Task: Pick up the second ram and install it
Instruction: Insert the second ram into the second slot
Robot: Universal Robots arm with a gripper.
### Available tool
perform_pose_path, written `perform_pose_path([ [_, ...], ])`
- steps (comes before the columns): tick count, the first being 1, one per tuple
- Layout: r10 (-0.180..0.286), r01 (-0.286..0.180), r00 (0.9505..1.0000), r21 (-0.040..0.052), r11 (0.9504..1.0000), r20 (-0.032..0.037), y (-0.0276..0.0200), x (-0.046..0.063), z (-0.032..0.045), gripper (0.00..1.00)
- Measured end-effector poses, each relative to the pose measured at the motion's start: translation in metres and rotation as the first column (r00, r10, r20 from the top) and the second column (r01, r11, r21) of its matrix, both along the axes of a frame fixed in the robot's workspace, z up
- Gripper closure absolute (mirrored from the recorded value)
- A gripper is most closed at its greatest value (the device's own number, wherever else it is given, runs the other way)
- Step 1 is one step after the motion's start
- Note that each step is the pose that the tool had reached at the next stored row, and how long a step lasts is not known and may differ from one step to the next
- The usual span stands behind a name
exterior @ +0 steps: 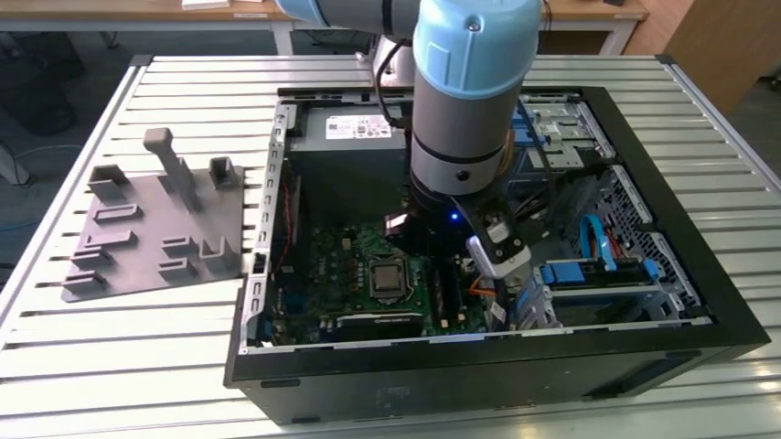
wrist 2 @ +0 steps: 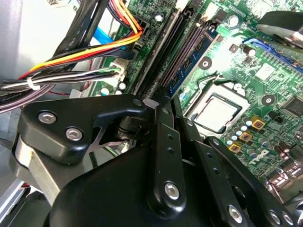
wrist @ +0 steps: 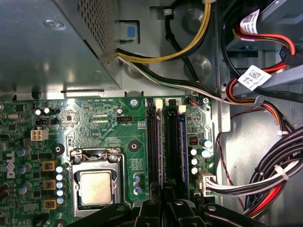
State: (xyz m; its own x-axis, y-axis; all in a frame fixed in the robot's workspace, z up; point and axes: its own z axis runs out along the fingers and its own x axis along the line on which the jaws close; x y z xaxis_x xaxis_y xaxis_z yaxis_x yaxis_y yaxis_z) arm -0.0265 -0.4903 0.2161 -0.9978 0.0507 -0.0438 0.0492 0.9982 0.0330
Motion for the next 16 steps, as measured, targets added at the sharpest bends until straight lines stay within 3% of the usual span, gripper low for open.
perform_pose_path([
  [6,0.012,-0.012,0.9999,-0.0003,0.9999,-0.0048,0.0,0.0035,-0.0002,0.86],
  [16,0.013,-0.013,0.9999,0.0,0.9999,-0.0057,0.0,0.0038,-0.0048,0.86],
])
